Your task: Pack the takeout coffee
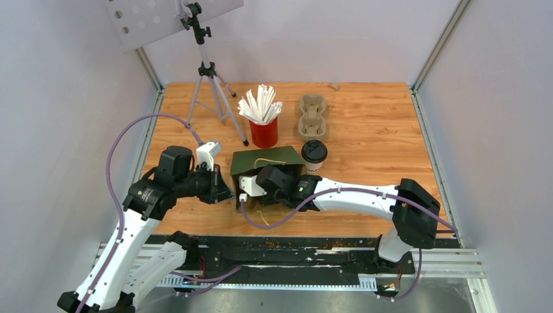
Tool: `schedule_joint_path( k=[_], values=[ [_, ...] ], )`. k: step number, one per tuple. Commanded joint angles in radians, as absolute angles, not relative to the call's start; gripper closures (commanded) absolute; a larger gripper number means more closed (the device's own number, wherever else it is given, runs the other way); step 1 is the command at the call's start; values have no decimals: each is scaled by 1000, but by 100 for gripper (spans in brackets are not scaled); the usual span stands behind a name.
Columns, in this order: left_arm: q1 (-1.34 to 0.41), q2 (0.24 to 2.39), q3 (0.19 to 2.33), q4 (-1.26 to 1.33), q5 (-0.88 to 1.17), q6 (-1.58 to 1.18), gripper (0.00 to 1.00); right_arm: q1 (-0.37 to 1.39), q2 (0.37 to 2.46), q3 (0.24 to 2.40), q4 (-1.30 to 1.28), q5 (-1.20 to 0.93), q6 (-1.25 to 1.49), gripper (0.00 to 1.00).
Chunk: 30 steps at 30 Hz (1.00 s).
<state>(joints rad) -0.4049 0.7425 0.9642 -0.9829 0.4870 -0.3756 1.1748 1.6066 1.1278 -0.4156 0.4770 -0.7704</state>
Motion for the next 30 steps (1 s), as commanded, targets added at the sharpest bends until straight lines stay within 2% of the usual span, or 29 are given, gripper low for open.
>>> schedule_joint_path(
  k=[1, 11, 23, 30],
  values=[
    [-402, 740, 1003, -969, 514, -352, 100, 1166, 1622, 1123, -408, 483, -720, 25],
    [-402, 739, 1000, -973, 506, -361, 100, 1169, 1590, 1175, -484, 473, -708, 16],
    [-402, 756, 992, -964, 498, -376, 100, 1170, 1588, 1250, -568, 467, -687, 13],
    [-402, 771, 1006, -975, 482, -376, 100, 1170, 1590, 1278, -591, 463, -676, 8]
  ],
)
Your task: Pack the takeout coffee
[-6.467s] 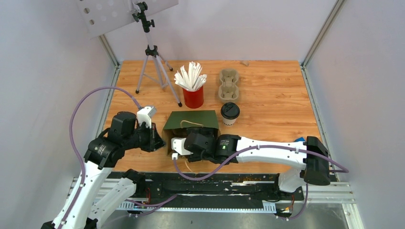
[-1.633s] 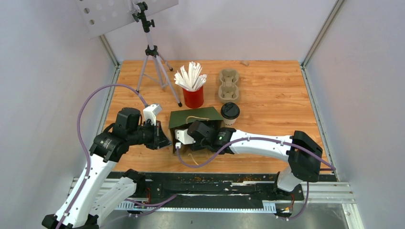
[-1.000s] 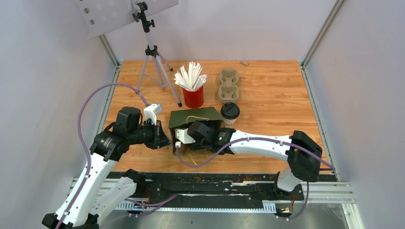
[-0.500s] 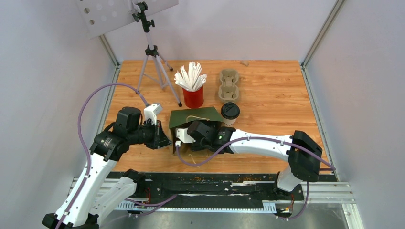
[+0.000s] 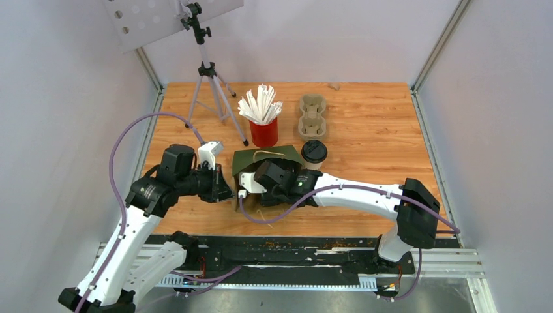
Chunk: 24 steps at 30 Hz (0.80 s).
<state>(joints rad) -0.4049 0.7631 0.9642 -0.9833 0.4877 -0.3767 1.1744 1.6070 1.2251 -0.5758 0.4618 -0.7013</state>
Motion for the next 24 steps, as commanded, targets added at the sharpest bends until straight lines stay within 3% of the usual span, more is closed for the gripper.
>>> schedule_joint_path(
  k=[1, 24],
  values=[
    [-402, 772, 1006, -977, 480, -376, 100, 1170, 1590, 1289, -599, 459, -673, 8],
    [-402, 826, 1047, -989, 453, -382, 100, 1189, 1564, 1559, -947, 173, -536, 15]
  ],
)
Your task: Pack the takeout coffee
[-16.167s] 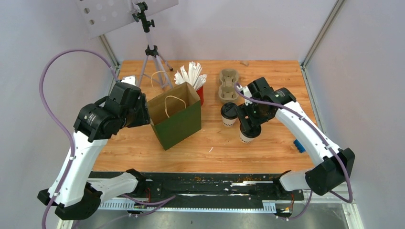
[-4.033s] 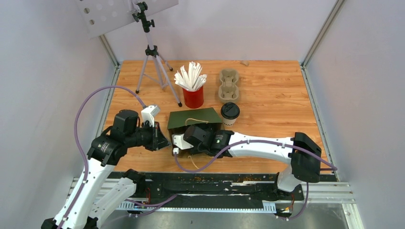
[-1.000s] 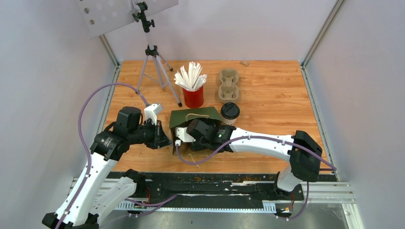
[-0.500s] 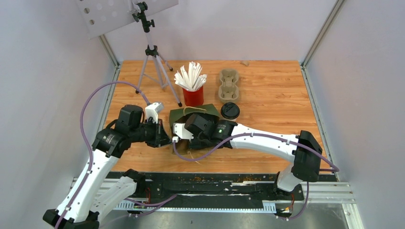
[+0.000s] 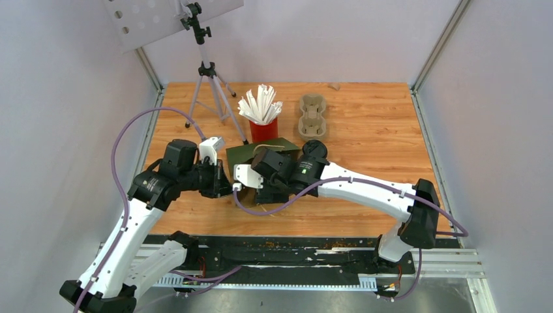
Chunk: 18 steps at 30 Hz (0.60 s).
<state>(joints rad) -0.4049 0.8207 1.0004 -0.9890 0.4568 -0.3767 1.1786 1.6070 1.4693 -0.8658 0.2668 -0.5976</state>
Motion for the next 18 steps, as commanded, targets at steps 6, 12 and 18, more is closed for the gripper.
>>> schedule_joint_path(
  k=[6, 12, 18],
  values=[
    [-402, 837, 1062, -990, 448, -388, 100, 1188, 1531, 1616, -1022, 65, -455, 14],
    [-402, 848, 1087, -995, 439, -397, 100, 1188, 1506, 1644, -1050, 17, -396, 17],
    [-402, 847, 1085, -993, 405, -391, 100, 1187, 1455, 1662, -1030, -79, -335, 17]
  ],
)
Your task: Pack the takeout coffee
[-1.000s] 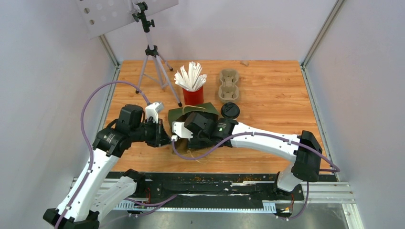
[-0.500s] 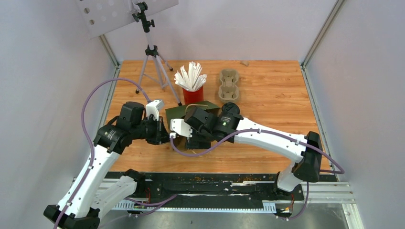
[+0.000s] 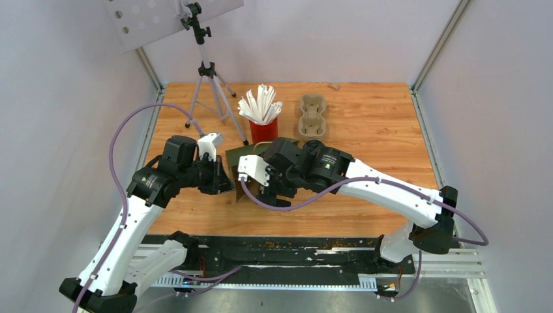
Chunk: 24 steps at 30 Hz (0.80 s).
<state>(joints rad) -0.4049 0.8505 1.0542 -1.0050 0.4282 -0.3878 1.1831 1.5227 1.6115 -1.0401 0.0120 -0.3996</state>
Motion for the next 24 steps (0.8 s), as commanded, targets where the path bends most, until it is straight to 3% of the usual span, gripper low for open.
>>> schedule_joint_path(
  k=[1, 11, 24],
  values=[
    [-402, 846, 1081, -992, 399, -391, 100, 1184, 1452, 1661, -1033, -94, -325, 16],
    [-402, 855, 1116, -987, 388, -381, 100, 1148, 1398, 1659, -1051, -107, -274, 18],
    [-402, 870, 1154, -1017, 333, -351, 100, 932, 1303, 1729, -907, -109, -143, 17]
  ],
)
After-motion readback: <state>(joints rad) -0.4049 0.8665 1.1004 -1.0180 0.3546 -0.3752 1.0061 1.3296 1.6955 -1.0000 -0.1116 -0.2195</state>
